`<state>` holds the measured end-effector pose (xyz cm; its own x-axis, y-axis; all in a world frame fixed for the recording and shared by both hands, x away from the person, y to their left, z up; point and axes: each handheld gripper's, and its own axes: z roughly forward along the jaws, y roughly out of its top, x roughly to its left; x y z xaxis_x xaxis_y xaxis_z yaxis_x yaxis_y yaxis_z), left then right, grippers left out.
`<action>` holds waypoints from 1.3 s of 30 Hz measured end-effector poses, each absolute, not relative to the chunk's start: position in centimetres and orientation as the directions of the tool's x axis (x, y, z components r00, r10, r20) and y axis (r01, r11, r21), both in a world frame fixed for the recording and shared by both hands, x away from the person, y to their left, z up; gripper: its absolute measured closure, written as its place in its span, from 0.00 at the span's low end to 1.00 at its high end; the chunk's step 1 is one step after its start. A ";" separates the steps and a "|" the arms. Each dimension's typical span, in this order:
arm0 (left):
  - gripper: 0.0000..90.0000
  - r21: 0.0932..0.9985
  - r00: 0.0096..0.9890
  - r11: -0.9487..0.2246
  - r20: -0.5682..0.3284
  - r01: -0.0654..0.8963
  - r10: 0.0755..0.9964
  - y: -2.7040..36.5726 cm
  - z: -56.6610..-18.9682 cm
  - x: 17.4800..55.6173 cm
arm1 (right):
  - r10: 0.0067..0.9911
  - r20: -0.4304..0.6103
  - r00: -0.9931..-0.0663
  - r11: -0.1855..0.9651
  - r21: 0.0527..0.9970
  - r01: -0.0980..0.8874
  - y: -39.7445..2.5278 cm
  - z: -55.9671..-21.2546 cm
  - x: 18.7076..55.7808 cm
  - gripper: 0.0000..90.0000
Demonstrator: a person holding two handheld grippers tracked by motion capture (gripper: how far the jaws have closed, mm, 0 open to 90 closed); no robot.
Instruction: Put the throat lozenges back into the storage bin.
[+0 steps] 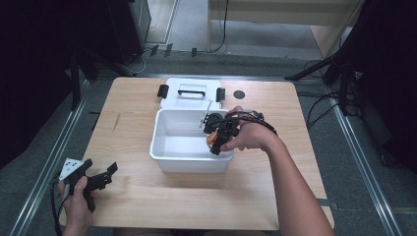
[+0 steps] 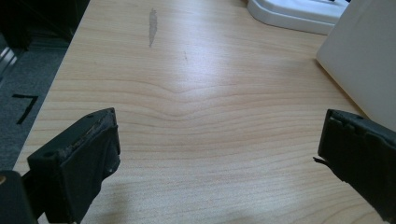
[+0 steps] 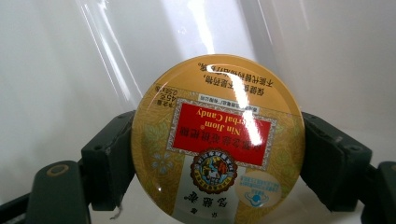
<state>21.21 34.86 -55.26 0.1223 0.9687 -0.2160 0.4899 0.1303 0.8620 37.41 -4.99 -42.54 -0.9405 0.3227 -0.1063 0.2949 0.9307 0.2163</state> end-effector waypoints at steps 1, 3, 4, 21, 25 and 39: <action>0.00 0.862 0.122 0.130 -0.216 0.490 0.969 34.9 -55.3 21.2 | 0.323 -0.106 -0.940 0.931 0.216 0.295 -5.0 -42.5 37.4 0.22; 0.00 0.862 0.122 0.131 -0.217 0.490 0.969 34.9 -55.3 21.2 | 0.337 -0.095 -0.937 0.927 0.209 0.312 -4.9 -42.9 37.6 0.22; 0.00 0.862 0.122 0.131 -0.217 0.490 0.969 34.9 -55.3 21.2 | 0.346 -0.094 -0.934 0.925 0.203 0.322 -4.9 -43.0 37.6 0.22; 0.00 0.862 0.123 0.130 -0.216 0.490 0.969 34.8 -55.3 21.2 | 0.334 -0.153 -0.930 0.940 0.129 0.316 -3.8 -44.0 37.7 0.22; 0.00 0.862 0.127 0.125 -0.213 0.492 0.969 34.8 -55.3 21.2 | 0.334 -0.171 -0.927 0.942 0.110 0.319 -3.5 -44.3 37.7 0.22; 0.00 0.862 0.129 0.130 -0.219 0.491 0.967 34.8 -55.3 21.2 | 0.332 -0.191 -0.924 0.943 0.101 0.318 -3.4 -44.4 37.7 0.24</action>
